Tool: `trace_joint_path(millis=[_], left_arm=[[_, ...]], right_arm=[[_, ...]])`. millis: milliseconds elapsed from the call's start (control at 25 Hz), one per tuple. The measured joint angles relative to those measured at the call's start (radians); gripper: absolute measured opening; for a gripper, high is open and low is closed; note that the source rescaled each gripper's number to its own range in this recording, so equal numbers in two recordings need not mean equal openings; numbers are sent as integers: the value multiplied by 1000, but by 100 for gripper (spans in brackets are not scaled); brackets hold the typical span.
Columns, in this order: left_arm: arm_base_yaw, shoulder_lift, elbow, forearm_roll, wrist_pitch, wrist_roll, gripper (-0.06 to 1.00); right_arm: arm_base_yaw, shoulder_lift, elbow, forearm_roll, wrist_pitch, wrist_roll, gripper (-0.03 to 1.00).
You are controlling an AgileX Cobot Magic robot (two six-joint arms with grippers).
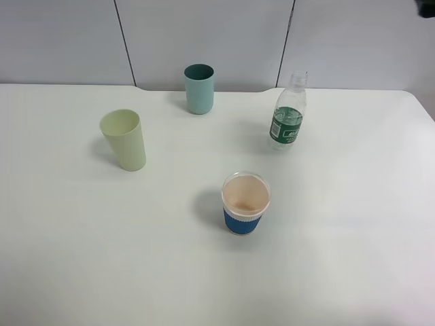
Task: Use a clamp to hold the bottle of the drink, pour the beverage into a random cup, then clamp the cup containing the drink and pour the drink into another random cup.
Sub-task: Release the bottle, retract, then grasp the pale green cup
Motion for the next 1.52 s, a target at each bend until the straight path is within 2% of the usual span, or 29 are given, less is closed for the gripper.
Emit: trace_joint_path(millis=[120, 280, 560, 840, 1160, 1520], left_arm=[[0, 0, 0, 0, 0, 0, 100], [0, 0, 0, 0, 0, 0, 100], [0, 0, 0, 0, 0, 0, 100], [0, 0, 0, 0, 0, 0, 100], [0, 0, 0, 0, 0, 0, 100], [0, 0, 0, 0, 0, 0, 100]], right_arm=[[-94, -102, 0, -65, 119, 110, 100], [-173, -245, 0, -93, 263, 170, 100], [-176, -469, 0, -94, 467, 193, 100], [-176, -652, 0, -42, 696, 195, 100], [-176, -768, 0, 10, 823, 189, 100], [-175, -832, 0, 61, 1036, 167, 100]])
